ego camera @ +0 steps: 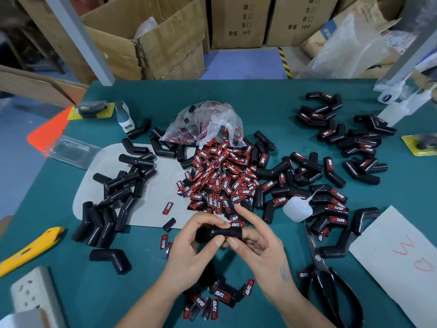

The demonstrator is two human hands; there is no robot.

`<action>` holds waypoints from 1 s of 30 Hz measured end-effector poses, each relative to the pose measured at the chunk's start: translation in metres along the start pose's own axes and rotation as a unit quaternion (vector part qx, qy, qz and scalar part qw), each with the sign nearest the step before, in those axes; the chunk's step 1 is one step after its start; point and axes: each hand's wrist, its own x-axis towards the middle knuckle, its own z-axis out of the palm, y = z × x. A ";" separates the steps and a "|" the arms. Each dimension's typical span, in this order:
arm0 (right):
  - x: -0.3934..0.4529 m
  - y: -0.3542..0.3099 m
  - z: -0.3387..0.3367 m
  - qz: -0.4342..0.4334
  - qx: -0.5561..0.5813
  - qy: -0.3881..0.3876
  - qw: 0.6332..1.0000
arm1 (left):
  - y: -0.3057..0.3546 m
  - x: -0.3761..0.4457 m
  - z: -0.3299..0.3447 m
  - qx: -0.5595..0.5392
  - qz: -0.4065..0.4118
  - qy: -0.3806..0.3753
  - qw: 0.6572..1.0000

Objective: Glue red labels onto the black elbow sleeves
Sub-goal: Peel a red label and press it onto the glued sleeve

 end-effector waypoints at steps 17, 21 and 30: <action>0.001 0.009 -0.004 -0.010 -0.064 -0.024 0.998 | -0.005 0.004 -0.001 0.060 0.015 -0.051 0.997; 0.000 0.005 -0.003 -0.015 -0.050 -0.017 0.998 | -0.002 0.004 -0.001 0.071 0.021 -0.048 0.996; -0.004 -0.002 0.004 0.013 0.000 -0.013 1.000 | 0.001 0.006 -0.012 0.123 0.036 -0.078 0.989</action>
